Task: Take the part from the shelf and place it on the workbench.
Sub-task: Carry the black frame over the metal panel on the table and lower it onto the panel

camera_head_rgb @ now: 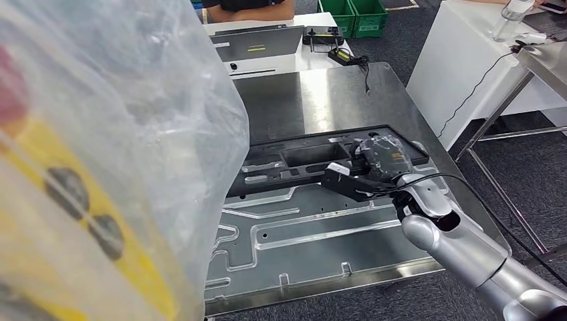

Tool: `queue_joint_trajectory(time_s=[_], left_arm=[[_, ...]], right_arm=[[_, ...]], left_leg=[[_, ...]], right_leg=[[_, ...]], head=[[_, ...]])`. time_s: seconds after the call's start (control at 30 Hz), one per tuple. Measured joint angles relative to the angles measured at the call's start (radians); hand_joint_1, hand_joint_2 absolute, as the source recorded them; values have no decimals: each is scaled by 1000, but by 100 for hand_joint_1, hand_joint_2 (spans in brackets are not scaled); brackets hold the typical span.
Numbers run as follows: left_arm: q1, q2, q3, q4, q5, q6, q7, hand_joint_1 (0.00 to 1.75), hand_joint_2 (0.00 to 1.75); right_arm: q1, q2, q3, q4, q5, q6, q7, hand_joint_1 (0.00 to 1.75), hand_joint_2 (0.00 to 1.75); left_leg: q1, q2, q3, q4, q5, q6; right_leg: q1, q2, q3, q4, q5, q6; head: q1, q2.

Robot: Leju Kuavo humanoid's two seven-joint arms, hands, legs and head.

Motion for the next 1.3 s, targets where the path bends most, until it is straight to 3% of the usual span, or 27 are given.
queue_joint_trajectory(time_s=[0.3, 0.43, 0.47, 0.6, 1.03, 1.3], left_arm=[[-5, -5, -4, 0, 50, -2, -8, 0, 175], [-4, -7, 3, 0, 70, -3, -13, 0, 175], [-4, -7, 4, 0, 72, -2, -12, 0, 175], [0, -7, 6, 0, 67, 6, 3, 0, 0], [8, -7, 27, 0, 107, -80, 53, 0, 0], [8, -7, 44, 0, 118, -86, 50, 0, 0]], right_arm=[[0, 77, 73, 33, 25, 18, -27, 175, 175], [0, 82, 87, 44, 25, 18, -27, 0, 0], [0, 82, 89, 48, 25, 18, -27, 0, 0], [0, 84, 94, 60, 30, 14, -28, 0, 0], [-6, 90, 94, 89, 15, -4, -41, 0, 0], [-5, 89, 72, 90, -87, -38, -39, 0, 0]], left_leg=[[3, -1, 0, 0, 0, 0], [3, -1, 0, 0, 0, -1], [3, -1, 0, 0, 0, -1], [3, -1, 0, 0, 0, -1], [3, -1, 2, 0, 0, -1], [3, 0, 3, 0, 0, -1]], right_leg=[[3, -1, 0, 0, 0, 0], [3, -1, 0, 0, 0, -1], [3, -1, 0, 0, 0, -1], [3, -1, 1, 0, 0, -1], [3, -1, 2, 0, 0, -1], [3, -1, 3, 0, 0, -1]], head=[[0, 0], [0, 0], [0, 0], [0, 0], [0, 0], [0, 0]])
